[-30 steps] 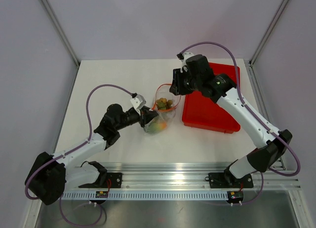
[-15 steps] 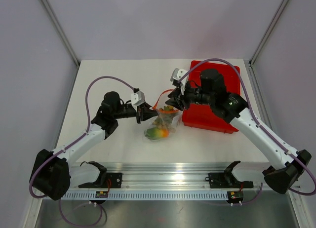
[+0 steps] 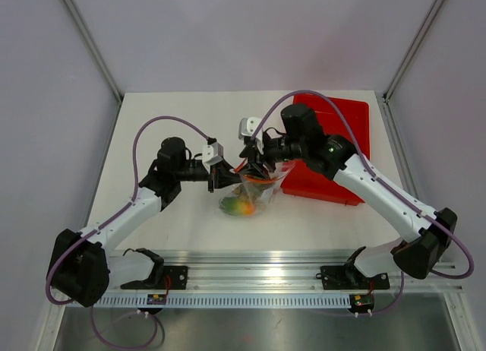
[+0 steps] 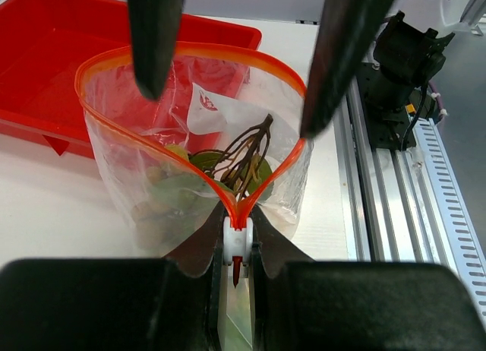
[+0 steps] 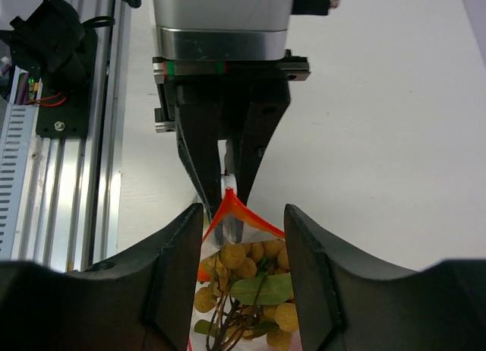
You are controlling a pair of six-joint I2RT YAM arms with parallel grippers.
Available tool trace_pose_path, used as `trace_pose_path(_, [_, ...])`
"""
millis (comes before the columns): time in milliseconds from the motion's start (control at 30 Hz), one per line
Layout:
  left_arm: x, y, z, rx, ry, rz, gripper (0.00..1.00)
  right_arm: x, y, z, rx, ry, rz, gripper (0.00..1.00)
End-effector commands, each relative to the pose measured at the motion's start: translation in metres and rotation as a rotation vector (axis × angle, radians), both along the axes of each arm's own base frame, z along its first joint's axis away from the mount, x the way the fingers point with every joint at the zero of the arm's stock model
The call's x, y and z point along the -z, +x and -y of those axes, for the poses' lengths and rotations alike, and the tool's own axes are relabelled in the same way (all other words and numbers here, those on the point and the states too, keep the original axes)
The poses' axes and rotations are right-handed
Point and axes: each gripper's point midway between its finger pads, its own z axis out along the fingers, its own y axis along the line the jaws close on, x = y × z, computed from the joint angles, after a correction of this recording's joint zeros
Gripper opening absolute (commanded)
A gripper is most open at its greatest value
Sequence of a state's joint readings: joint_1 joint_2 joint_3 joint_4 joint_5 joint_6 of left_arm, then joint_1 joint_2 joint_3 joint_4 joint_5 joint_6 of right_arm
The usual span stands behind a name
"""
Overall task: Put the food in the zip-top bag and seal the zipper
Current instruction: Zip the zipper food storage bag at the center of the board.
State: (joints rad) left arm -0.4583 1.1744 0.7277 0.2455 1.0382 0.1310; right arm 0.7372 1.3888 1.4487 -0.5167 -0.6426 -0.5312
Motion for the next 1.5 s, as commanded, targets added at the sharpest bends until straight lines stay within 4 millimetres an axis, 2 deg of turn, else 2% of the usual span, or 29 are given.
trace_pose_path(0, [-0.028,0.004,0.003,0.031,-0.032,0.099,0.0,-0.004,-0.013,-0.009,-0.067,-0.008,0.017,0.55])
trace_pose_path(167, [-0.028,0.004,0.002,0.032,-0.029,0.098,0.0,0.011,-0.016,-0.014,-0.072,-0.042,-0.015,0.58])
trace_pose_path(333, [-0.03,0.001,0.002,0.043,-0.03,0.103,0.0,0.022,-0.007,-0.013,-0.025,-0.068,-0.021,0.55])
trace_pose_path(367, [-0.029,0.0,0.001,0.045,-0.029,0.104,0.0,0.026,-0.003,-0.012,-0.005,-0.079,-0.016,0.53])
trace_pose_path(500, [-0.027,-0.002,0.0,0.053,-0.019,0.111,0.0,0.031,0.004,-0.01,0.028,-0.097,-0.007,0.34])
trace_pose_path(533, [-0.027,-0.003,0.0,0.054,-0.018,0.112,0.0,0.031,0.005,-0.01,0.033,-0.101,-0.004,0.27])
trace_pose_path(600, [-0.026,-0.004,-0.001,0.06,-0.015,0.116,0.0,0.033,0.008,-0.01,0.041,-0.107,0.001,0.22])
trace_pose_path(767, [-0.026,-0.005,-0.002,0.054,-0.012,0.122,0.0,0.04,0.011,-0.009,0.053,-0.131,-0.006,0.36])
trace_pose_path(1000, [-0.025,-0.003,-0.005,0.041,-0.005,0.126,0.0,0.046,0.014,-0.006,0.083,-0.15,-0.017,0.36])
trace_pose_path(1067, [-0.025,-0.002,-0.005,0.038,-0.005,0.128,0.0,0.046,0.014,-0.005,0.089,-0.149,-0.014,0.31])
trace_pose_path(1167, [-0.027,-0.002,-0.005,0.038,-0.009,0.136,0.0,0.048,0.018,-0.003,0.118,-0.147,-0.013,0.05])
trace_pose_path(1200, [-0.028,-0.002,-0.005,0.042,-0.01,0.139,0.0,0.046,0.02,-0.004,0.142,-0.133,-0.025,0.0])
trace_pose_path(1233, [-0.03,-0.003,-0.005,0.042,-0.013,0.144,0.0,0.048,0.02,-0.004,0.15,-0.136,-0.031,0.0])
trace_pose_path(1267, [-0.031,-0.002,-0.005,0.042,-0.014,0.15,0.04,0.049,0.02,-0.003,0.153,-0.136,-0.038,0.0])
trace_pose_path(1367, [-0.032,0.0,-0.006,0.02,-0.008,0.152,0.33,0.046,0.024,-0.004,0.212,-0.105,-0.074,0.0])
trace_pose_path(1400, [-0.029,0.004,-0.007,-0.007,0.001,0.147,0.42,0.039,0.031,-0.006,0.25,-0.071,-0.069,0.0])
trace_pose_path(1467, [-0.031,0.006,-0.01,-0.042,-0.001,0.167,0.48,0.038,0.038,-0.004,0.32,-0.05,-0.083,0.0])
